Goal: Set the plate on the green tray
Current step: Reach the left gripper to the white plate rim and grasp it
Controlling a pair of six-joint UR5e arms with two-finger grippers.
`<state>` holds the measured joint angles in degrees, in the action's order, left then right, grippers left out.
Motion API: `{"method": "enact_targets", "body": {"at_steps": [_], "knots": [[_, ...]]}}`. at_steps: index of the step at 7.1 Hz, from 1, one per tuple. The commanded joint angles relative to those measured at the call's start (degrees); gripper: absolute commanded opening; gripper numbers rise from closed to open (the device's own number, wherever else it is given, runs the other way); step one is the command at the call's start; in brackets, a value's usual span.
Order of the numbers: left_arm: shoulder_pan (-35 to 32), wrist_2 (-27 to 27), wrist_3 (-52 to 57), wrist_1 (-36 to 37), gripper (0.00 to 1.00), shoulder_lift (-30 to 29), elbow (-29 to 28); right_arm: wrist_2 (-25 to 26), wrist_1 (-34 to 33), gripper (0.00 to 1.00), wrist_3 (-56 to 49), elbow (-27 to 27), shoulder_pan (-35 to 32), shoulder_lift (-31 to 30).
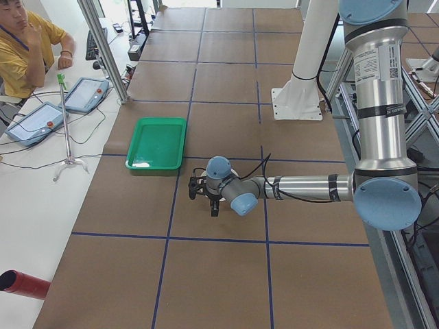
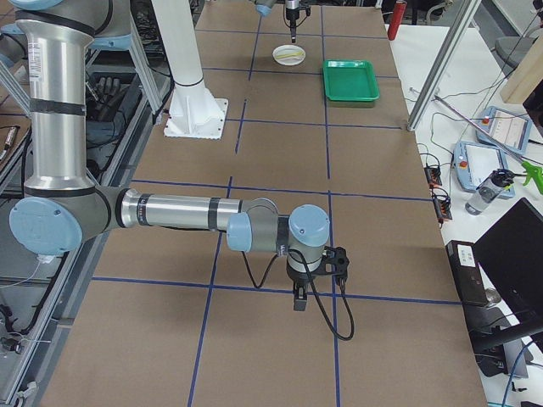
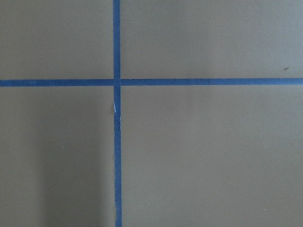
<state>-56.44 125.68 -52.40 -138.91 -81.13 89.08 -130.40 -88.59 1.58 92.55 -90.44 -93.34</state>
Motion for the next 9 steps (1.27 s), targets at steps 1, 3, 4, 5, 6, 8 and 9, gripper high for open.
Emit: {"method": "enact_targets", "body": {"at_steps": [1,3,4,5,6,8,9], "knots": [[2.3,-1.05,-2.18,-0.92,0.92,-0.51,-0.49,-0.02,0.0,1.0,0.0,0.0,0.0,0.0],[2.39,-0.52,-2.52,-1.01,0.17,-0.52,-0.23,0.06,0.0,1.0,0.0,0.0,0.0,0.0],[2.39,0.35,-2.35,-1.27,0.0,-0.52,-0.05,0.06,0.0,1.0,0.0,0.0,0.0,0.0],[2.39,0.88,-2.26,-1.28,0.0,-0.52,-0.05,-0.02,0.0,1.0,0.0,0.0,0.0,0.0],[2.3,0.97,-2.26,-1.28,0.0,-0.52,-0.05,0.06,0.0,1.0,0.0,0.0,0.0,0.0],[1.95,5.59,-2.18,-1.28,0.0,-0.52,0.65,-0.02,0.0,1.0,0.0,0.0,0.0,0.0],[-0.14,7.2,-2.26,-1.19,0.0,-0.52,3.09,-0.02,0.0,1.0,0.0,0.0,0.0,0.0]]}}
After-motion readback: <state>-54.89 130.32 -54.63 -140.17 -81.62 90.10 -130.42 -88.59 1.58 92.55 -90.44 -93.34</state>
